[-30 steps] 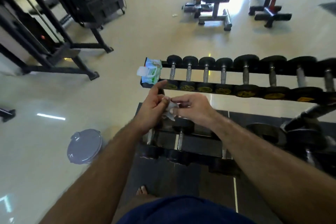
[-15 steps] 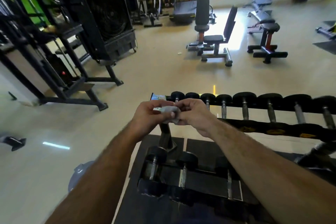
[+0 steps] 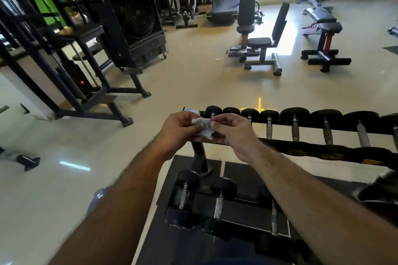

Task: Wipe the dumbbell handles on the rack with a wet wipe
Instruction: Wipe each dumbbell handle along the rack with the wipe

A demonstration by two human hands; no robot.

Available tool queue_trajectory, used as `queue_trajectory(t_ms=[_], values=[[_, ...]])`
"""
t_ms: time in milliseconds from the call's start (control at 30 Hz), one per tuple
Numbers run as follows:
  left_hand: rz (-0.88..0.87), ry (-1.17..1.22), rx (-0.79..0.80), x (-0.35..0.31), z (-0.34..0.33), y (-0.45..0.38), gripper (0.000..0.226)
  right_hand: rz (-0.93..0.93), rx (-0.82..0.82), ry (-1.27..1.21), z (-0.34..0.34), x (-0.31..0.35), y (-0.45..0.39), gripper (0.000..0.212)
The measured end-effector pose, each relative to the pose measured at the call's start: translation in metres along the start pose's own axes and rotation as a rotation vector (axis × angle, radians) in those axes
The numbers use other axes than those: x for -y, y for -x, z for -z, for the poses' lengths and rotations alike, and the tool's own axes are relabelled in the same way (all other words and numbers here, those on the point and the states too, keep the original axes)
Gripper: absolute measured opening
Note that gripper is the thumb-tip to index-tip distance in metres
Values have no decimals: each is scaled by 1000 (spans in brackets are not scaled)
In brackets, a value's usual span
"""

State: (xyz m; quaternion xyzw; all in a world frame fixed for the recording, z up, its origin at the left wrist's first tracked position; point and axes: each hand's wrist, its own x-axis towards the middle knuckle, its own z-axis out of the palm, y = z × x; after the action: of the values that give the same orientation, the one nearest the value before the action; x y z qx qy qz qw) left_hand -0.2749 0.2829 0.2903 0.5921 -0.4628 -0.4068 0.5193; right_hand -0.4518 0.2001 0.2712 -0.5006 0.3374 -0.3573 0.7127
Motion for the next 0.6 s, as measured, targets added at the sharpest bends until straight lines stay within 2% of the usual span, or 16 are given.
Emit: queue_trajectory(t_ms=[100, 233, 300, 400, 600], values=[[59, 12, -10, 15, -1, 4, 16, -85, -66, 122, 15, -20, -3, 11], [167, 29, -66, 59, -1, 6, 20, -105, -162, 506, 59, -73, -3, 11], [243, 34, -95, 88, -5, 6, 20, -109, -164, 733, 84, -109, 1, 20], [365, -23, -165, 144, -17, 6, 11, -216, -169, 965, 120, -172, 11, 37], [427, -352, -172, 297, -41, 0, 10, -495, -111, 1342, 169, -299, 32, 66]])
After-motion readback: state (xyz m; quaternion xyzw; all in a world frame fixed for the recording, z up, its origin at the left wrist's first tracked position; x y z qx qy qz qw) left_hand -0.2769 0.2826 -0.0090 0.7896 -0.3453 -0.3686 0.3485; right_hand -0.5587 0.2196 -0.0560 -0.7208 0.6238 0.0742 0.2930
